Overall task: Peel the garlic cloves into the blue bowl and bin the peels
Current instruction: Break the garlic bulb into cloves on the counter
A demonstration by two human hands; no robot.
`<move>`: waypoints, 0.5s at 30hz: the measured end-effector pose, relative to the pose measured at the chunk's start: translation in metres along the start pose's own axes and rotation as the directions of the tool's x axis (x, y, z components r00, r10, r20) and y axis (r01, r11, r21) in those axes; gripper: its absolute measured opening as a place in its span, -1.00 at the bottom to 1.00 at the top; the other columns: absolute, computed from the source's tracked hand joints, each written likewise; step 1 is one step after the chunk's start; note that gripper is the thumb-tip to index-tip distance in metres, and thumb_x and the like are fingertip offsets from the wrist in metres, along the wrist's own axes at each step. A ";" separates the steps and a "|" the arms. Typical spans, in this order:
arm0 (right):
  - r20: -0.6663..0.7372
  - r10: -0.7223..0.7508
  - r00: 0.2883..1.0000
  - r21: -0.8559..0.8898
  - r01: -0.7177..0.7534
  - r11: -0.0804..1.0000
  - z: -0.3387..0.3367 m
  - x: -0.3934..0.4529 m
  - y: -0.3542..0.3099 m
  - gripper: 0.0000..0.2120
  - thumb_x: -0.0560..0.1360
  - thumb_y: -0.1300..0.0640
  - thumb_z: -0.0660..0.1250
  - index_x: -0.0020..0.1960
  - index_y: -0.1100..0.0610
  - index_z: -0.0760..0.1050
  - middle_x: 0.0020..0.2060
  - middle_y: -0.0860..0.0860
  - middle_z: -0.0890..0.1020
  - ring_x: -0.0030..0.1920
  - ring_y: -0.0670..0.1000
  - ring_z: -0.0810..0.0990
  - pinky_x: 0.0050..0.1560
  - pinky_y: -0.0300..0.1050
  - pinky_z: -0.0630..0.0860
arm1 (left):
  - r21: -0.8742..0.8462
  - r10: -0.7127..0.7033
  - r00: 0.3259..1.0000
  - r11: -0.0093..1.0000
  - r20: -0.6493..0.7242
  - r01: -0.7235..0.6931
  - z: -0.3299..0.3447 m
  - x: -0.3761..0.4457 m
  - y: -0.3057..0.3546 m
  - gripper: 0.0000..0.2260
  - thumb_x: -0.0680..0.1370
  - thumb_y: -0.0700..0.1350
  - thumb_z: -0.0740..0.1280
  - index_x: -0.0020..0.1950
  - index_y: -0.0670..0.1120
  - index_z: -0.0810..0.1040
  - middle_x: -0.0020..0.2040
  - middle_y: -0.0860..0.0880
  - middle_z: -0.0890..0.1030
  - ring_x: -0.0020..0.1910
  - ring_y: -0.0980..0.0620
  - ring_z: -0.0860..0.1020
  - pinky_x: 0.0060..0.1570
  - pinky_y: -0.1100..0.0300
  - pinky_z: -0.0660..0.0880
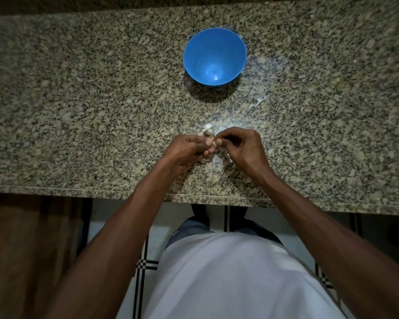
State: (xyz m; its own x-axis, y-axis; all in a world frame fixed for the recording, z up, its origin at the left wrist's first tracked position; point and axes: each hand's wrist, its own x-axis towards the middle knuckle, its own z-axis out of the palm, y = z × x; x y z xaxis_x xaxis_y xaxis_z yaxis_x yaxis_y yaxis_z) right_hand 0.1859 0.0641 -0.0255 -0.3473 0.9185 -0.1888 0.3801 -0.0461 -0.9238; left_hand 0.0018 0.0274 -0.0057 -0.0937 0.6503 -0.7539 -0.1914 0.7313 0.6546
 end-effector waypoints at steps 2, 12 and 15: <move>0.037 0.035 0.999 0.039 -0.037 0.999 -0.002 0.000 0.001 -0.91 0.56 0.27 0.48 0.03 0.16 0.74 -0.07 -0.02 0.77 -0.02 -0.07 0.75 0.06 -0.09 0.69 | 0.085 0.069 0.998 0.994 0.002 -0.069 -0.003 -0.001 -0.001 -0.85 0.54 -0.24 0.48 0.07 -0.27 0.71 -0.05 -0.21 0.74 -0.13 -0.03 0.68 -0.10 0.19 0.64; 0.053 0.073 0.996 -0.029 -0.071 0.997 0.001 -0.006 -0.001 -0.91 0.54 0.21 0.51 -0.02 0.04 0.74 -0.17 -0.15 0.75 -0.15 -0.19 0.74 -0.07 -0.18 0.71 | 0.813 0.459 0.875 0.443 0.155 -0.377 0.010 -0.010 0.005 -0.90 0.64 -0.26 0.35 0.06 -0.20 0.68 -0.19 -0.05 0.66 -0.34 0.08 0.59 -0.34 0.20 0.54; 0.027 0.104 0.994 0.006 -0.104 0.995 0.001 -0.002 -0.004 -0.92 0.54 0.22 0.52 0.00 0.09 0.74 -0.16 -0.10 0.76 -0.15 -0.16 0.74 -0.07 -0.16 0.71 | 0.798 0.482 0.867 0.470 0.125 -0.376 0.012 -0.008 0.001 -0.88 0.66 -0.28 0.30 0.06 -0.23 0.64 -0.16 -0.12 0.67 -0.25 -0.08 0.64 -0.24 0.04 0.62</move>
State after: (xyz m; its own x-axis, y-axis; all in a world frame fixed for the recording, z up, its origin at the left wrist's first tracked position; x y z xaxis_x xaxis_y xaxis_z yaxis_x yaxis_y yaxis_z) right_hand 0.1840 0.0618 -0.0214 -0.3289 0.8978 -0.2929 0.4091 -0.1441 -0.9010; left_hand 0.0146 0.0250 0.0015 -0.0512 0.9421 -0.3315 0.7254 0.2632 0.6360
